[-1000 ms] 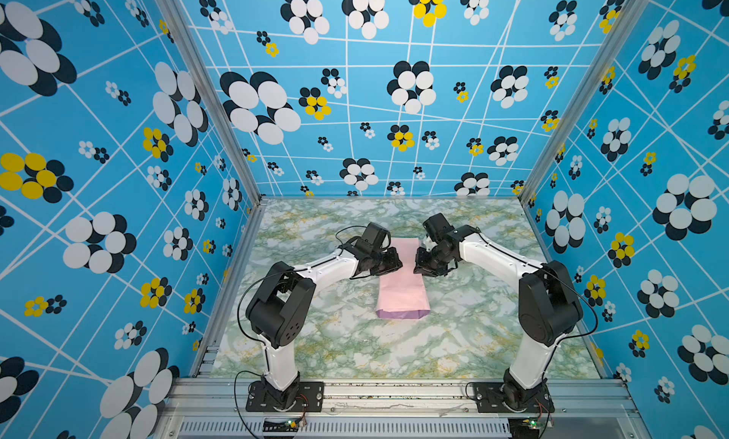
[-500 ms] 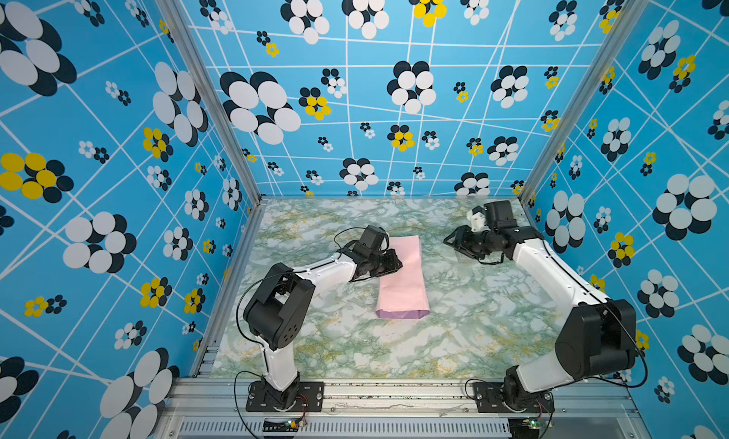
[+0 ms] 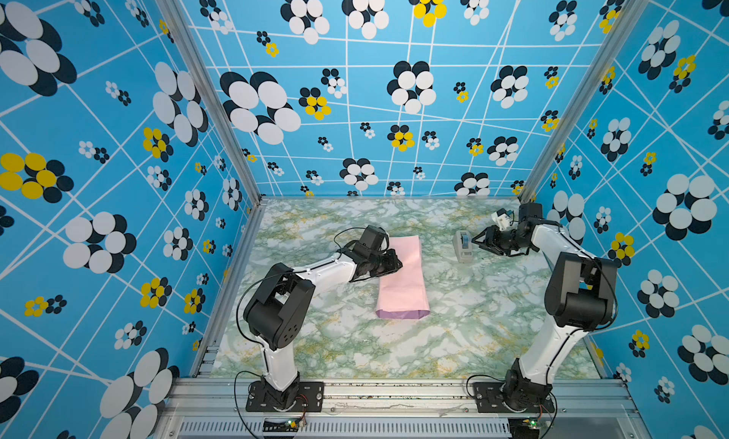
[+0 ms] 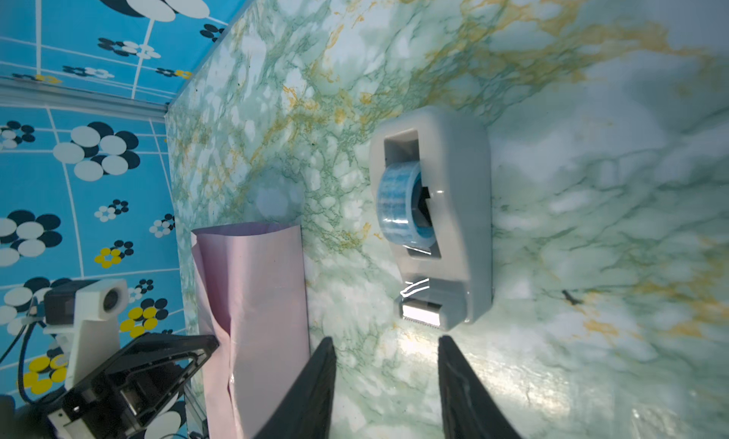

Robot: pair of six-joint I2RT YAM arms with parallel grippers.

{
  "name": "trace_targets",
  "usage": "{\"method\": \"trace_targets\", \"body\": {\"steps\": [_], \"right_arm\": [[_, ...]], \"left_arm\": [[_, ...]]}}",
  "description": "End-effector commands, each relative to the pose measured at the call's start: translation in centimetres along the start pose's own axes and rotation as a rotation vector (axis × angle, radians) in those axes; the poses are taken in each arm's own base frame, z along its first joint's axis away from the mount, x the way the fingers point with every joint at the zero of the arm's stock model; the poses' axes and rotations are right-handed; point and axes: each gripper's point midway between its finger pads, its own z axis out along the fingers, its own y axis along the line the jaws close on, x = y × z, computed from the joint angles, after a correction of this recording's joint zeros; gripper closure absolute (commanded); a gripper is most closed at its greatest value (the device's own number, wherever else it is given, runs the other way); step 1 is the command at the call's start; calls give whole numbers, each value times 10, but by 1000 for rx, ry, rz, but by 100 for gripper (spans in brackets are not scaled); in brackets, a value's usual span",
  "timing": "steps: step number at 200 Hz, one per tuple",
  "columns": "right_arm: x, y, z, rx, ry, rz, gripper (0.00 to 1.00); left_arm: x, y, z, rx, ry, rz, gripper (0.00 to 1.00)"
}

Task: Wrap the gift box in paper
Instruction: 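Release the paper with right gripper, move it to tape dispenser while left holds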

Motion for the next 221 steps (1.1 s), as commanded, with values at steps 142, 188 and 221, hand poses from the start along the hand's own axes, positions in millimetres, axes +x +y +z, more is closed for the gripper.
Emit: {"method": "trace_targets", "body": {"steps": [142, 188, 221], "right_arm": [[3, -6, 41, -212, 97, -15, 59], [6, -1, 43, -232, 121, -24, 59], [16, -11, 52, -200, 161, -11, 59]], "left_arm": [[31, 44, 12, -143, 91, -65, 80], [31, 44, 12, -144, 88, -64, 80], [31, 44, 12, -145, 87, -64, 80]]}}
